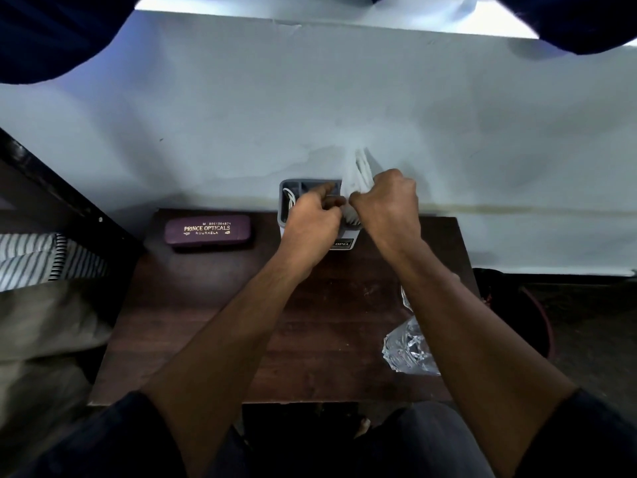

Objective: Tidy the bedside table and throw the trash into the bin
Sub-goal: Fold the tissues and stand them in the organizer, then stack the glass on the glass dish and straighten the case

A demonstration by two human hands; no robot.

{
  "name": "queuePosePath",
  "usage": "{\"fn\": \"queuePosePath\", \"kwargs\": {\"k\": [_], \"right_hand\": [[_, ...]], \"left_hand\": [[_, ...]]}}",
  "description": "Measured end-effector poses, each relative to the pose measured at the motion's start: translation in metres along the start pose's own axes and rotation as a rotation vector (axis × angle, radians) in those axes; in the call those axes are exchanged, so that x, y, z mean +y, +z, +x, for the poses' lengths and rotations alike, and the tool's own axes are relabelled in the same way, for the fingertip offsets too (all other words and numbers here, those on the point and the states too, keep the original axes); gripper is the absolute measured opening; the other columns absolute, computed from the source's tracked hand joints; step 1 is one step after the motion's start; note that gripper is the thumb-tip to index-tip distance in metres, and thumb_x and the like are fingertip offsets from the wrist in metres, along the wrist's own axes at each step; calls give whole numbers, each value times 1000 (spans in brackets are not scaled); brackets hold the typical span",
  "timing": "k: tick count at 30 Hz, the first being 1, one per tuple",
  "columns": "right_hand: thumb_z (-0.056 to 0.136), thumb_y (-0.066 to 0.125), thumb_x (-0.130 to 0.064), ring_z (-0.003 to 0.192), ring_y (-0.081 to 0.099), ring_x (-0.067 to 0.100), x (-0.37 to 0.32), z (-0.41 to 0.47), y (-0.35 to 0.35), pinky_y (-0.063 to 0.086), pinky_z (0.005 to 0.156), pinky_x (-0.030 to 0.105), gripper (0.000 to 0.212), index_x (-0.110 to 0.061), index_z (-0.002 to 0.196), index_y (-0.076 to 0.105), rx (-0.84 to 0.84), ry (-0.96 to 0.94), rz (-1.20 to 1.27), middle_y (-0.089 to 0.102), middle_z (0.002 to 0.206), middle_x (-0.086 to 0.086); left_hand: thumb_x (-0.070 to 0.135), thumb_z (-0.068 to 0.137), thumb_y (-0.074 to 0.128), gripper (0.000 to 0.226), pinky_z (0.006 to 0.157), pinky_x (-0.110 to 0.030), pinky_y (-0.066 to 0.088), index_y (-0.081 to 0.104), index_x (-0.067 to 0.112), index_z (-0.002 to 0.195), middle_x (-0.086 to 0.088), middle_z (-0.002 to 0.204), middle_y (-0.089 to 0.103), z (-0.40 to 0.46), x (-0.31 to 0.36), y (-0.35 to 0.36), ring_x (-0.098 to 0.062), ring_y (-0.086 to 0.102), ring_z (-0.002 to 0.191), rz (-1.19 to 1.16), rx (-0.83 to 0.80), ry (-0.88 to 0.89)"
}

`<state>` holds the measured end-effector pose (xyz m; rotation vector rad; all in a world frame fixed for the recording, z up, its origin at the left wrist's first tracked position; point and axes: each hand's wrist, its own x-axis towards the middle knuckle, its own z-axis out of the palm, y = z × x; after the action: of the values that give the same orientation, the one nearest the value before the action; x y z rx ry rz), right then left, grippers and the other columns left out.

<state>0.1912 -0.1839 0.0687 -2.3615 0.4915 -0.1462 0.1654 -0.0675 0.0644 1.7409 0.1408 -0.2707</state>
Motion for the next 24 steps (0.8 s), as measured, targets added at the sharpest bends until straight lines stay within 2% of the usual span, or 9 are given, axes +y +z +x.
{"fn": "queuePosePath", "kwargs": {"k": [2, 4, 5, 7, 9, 12, 16, 19, 24], "right_hand": [[82, 73, -17, 69, 64, 26, -1, 0, 1, 44, 52, 27, 18, -2, 87, 64, -35, 17, -7, 63, 76, 8], [80, 77, -22, 68, 65, 26, -2, 1, -2, 43, 49, 27, 23, -4, 81, 63, -61, 27, 8, 62, 72, 6], [78, 80, -27, 65, 64, 24, -2, 1, -4, 42, 47, 25, 27, -7, 75, 61, -77, 31, 13, 61, 69, 6], [74, 86, -34, 56, 61, 20, -4, -3, -10, 43, 42, 25, 38, -11, 67, 56, -123, 35, 16, 61, 66, 5], [74, 87, -35, 58, 67, 26, -6, -8, -18, 57, 47, 36, 39, -4, 71, 62, -176, 36, 1, 68, 70, 12], [81, 82, -19, 68, 73, 33, -2, -15, -32, 64, 64, 46, 29, 4, 93, 69, -285, 102, 103, 74, 83, 20], [85, 75, -3, 55, 60, 21, 23, -17, -69, 52, 49, 32, 20, 3, 102, 67, -387, 186, 322, 70, 83, 19], [84, 74, 2, 49, 57, 15, 61, -15, -99, 46, 39, 23, 20, 4, 103, 68, -302, 207, 304, 68, 73, 11], [83, 74, 2, 51, 54, 14, 117, -25, -116, 44, 37, 19, 14, -1, 96, 71, -272, 313, 228, 71, 80, 14]], "left_hand": [[2, 85, 51, 42, 63, -13, 51, 66, 24, 117, 12, 91, 74, -3, 2, 0, 9, 65, 69, 12, -12, 6], [12, 76, 51, 33, 70, -22, 55, 65, 37, 93, 10, 89, 75, -6, 5, 0, 3, 68, 76, 24, -12, -8], [16, 71, 50, 33, 76, -28, 57, 65, 37, 92, 6, 92, 76, -7, 6, -1, -4, 71, 83, 27, -11, -10], [17, 66, 47, 47, 89, -41, 57, 69, 26, 105, -3, 101, 76, -10, 7, -2, -17, 72, 96, 43, -1, 9], [14, 67, 45, 56, 95, -48, 55, 68, 14, 118, -8, 109, 75, -15, 9, -3, -24, 70, 105, 58, 14, 26], [6, 78, 48, 56, 103, -43, 51, 60, 10, 133, -6, 120, 72, -26, 11, -4, -18, 66, 114, 70, 16, 39], [-1, 86, 51, 49, 104, -39, 50, 61, 13, 131, -2, 115, 73, -52, 7, -5, -15, 67, 110, 121, -23, 100], [-15, 86, 48, 49, 101, -41, 52, 65, 14, 122, -3, 108, 73, -83, -13, -1, -17, 69, 100, 136, -94, 89], [-17, 84, 49, 53, 99, -28, 52, 66, 14, 123, -1, 111, 73, -115, -30, 22, -14, 70, 103, 200, -211, 100]]}}
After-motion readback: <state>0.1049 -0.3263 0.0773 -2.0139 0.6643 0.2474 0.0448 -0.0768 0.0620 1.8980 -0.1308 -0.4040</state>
